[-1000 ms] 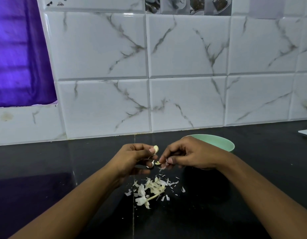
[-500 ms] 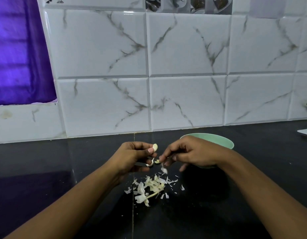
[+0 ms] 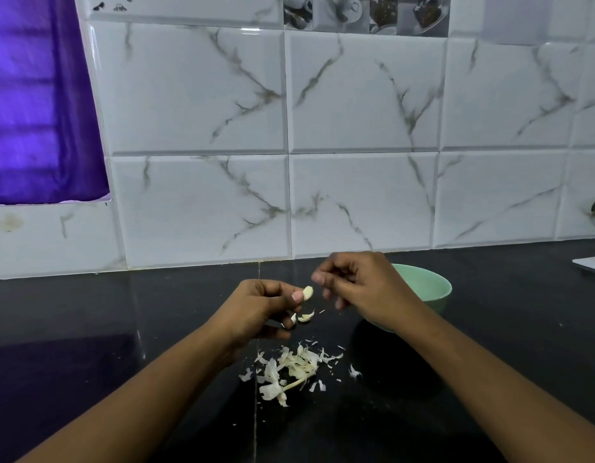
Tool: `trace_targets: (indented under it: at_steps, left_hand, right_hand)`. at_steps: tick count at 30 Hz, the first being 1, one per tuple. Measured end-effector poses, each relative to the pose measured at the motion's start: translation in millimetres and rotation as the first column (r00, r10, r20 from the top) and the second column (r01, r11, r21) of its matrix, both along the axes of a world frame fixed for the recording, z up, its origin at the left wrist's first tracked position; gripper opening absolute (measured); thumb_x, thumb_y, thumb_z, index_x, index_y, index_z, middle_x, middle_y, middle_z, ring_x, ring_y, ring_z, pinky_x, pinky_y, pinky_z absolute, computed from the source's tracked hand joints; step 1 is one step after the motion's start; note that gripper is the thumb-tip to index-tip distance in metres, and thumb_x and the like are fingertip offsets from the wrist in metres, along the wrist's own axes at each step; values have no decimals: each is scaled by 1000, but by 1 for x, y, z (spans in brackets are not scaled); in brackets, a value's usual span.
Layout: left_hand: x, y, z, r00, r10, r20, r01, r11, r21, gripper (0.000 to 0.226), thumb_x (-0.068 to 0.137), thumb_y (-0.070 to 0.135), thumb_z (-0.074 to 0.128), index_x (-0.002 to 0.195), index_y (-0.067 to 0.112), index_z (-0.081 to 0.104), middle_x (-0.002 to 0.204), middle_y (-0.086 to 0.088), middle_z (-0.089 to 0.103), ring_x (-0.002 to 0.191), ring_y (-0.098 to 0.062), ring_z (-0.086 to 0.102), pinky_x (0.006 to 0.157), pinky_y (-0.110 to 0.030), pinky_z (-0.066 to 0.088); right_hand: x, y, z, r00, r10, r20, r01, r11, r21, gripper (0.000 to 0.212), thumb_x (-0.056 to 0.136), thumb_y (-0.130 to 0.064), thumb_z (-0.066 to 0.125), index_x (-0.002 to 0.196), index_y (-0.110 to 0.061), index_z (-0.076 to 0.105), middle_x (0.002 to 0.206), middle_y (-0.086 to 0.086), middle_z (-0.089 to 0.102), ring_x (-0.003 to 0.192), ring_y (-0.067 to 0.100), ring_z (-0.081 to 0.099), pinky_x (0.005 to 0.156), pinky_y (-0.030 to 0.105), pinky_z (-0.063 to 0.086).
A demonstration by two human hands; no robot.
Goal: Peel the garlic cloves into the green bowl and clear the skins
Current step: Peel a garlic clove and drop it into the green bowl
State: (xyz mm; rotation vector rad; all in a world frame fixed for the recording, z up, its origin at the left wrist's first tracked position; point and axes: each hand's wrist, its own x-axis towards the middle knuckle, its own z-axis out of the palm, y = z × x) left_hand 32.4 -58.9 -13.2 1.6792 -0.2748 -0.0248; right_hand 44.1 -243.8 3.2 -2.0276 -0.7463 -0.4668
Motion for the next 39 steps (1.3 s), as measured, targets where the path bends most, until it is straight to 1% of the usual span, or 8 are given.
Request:
trace_targets:
  at_steps: [3,6,10,16,21,25,30,39]
  left_hand:
    - [-1,-1,1,999,18,33,-17,1000,-12,8,84,14,67,79,8,69,64,1,64,47,-6,55,50,-19,47]
    - [-1,-1,2,996,36,81,-39,999,35,13,82,17,69,70,12,69,61,2,65,47,-7,56,55,-21,45]
    - [-2,-1,2,993,44,107,-52,996,73,14,82,22,71,73,10,69,64,0,67,50,-9,59,57,-23,48]
    - [-2,1,5,999,21,44,-25,994,107,17,88,20,65,74,9,66,68,-2,69,57,-8,64,59,-21,50]
    - [-3,1,5,998,14,-62,-15,1000,-4,19,88,18,63,71,12,67,65,-1,68,56,-8,64,54,-20,51]
    - [-4,1,6,990,-12,-143,8,1000,-25,20,91,18,61,72,11,66,64,-1,67,55,-8,65,53,-22,54]
    - [-4,-4,5,998,4,-56,0,997,72,20,95,24,56,81,10,57,68,-1,64,53,-11,63,52,-22,50]
    - [-4,-4,4,998,46,35,-46,999,13,17,93,22,58,81,11,59,71,-3,67,57,-16,65,50,-22,49]
  right_hand:
    - [2,4,-4,992,82,-98,-76,995,57,12,87,-12,65,98,-18,66,80,-1,68,64,15,68,56,24,55]
    - [2,7,-7,987,113,-117,-105,992,71,8,83,-8,70,87,-15,69,74,4,69,65,11,67,59,21,55]
    - [4,8,-9,983,129,-132,-113,986,123,11,80,-7,72,80,-17,68,73,3,69,65,9,66,59,17,51]
    - [4,9,-10,997,76,12,-76,997,-7,7,82,-5,71,84,-12,71,73,0,70,66,9,67,66,25,57]
    - [4,13,-14,986,19,166,-15,1000,-22,8,79,-7,73,80,-15,72,72,-4,71,67,6,65,68,29,55]
    - [4,14,-15,995,98,3,-98,991,88,13,82,-3,70,83,-15,72,79,2,73,75,15,70,69,26,57]
    - [7,10,-12,934,239,-264,-167,949,268,13,85,3,62,89,-7,70,79,4,72,75,12,69,65,17,53]
    - [6,5,-7,907,293,-303,-176,916,360,16,86,6,59,94,-7,65,78,2,71,71,8,69,62,17,55]
